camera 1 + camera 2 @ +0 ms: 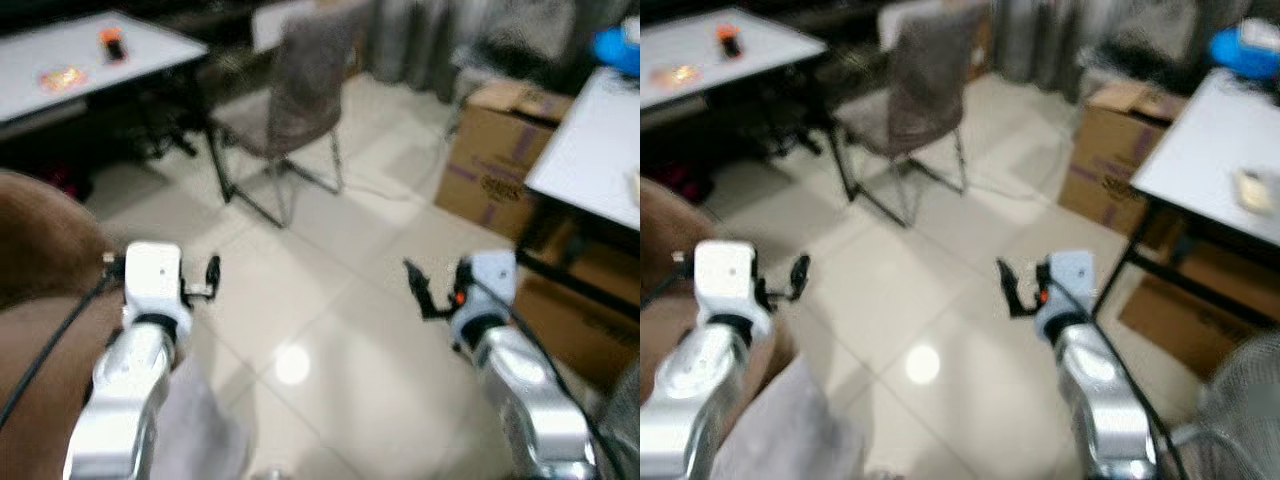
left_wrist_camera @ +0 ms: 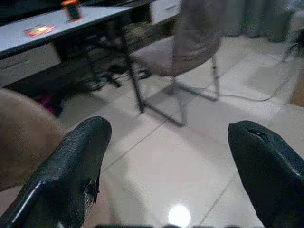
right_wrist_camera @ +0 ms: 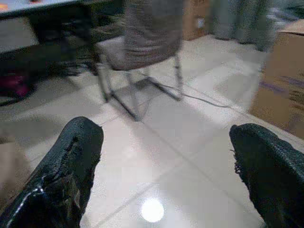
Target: Move the pillow to the sofa from floor
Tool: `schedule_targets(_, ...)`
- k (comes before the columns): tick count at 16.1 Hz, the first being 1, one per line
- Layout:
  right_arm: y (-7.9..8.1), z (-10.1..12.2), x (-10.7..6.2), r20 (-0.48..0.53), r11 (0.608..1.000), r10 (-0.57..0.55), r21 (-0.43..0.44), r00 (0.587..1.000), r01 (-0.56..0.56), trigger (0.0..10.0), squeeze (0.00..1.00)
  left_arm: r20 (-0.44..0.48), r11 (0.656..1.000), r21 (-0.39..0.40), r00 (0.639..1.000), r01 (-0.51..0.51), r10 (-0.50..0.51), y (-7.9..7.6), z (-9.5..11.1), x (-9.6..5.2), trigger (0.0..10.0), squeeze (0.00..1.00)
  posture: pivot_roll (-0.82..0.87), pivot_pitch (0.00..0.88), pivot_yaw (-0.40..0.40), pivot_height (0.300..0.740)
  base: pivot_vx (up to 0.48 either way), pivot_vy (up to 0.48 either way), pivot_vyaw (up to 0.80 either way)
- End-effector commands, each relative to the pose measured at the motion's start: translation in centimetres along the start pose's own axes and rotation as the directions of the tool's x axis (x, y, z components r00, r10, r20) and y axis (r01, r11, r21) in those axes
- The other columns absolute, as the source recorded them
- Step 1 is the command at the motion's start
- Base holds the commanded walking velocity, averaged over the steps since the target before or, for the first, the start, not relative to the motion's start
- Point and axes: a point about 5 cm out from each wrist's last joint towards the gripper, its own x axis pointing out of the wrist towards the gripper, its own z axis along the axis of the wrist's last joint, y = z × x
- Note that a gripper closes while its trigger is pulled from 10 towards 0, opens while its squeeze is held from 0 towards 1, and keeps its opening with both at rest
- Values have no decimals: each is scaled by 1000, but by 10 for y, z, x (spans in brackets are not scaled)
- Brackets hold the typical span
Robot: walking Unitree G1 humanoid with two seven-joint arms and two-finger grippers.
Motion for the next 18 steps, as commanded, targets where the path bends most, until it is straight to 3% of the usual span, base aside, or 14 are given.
schedule_targets(1, -2, 2, 1, -6, 1000, -8, -3, 1000, 8, 10000, 1000, 15, 1000, 7, 1000, 11, -11, -3, 2, 1, 10000, 0, -69, 0, 29, 740, 0, -465, 800)
schedule_targets(9, 5, -2, 6, -45, 1000, 24, -2, 999, -24, 10000, 1000, 6, 999, 28, 1000, -21, 21, -1, -2, -6, 10000, 0, -30, 0, -7, 740, 0, -457, 688)
schedule_targets(10, 8, -4, 9, -71, 997, 49, -52, 996, -53, 10000, 1000, -4, 998, 19, 998, -55, 55, 3, -5, -8, 10000, 0, -21, 0, -15, 740, 0, 0, 0)
schedule_targets(11, 10, -3, 10, -70, 995, 70, -72, 995, -75, 10000, 0, -3, 997, 24, 997, -71, 71, 6, -6, -9, 10000, 0, -16, 0, -19, 740, 0, 0, 0)
schedule_targets(13, 10, 1, 11, -35, 991, 68, -116, 997, -71, 10000, 0, 8, 997, 28, 998, -69, 69, 7, -5, -11, 10000, 0, -11, 0, -22, 740, 0, 0, 0)
schedule_targets(14, 9, 3, 13, 7, 976, 88, -199, 996, -85, 10000, 0, 19, 996, 24, 996, -84, 84, 8, -4, -12, 10000, 0, -11, 0, -22, 740, 0, 0, 0)
schedule_targets(18, 10, 3, 10, -15, 984, 154, -87, 988, -155, 10000, 0, 33, 996, 59, 997, -70, 68, 7, -2, -13, 10000, 0, -3, 0, -24, 740, 0, 0, 0)
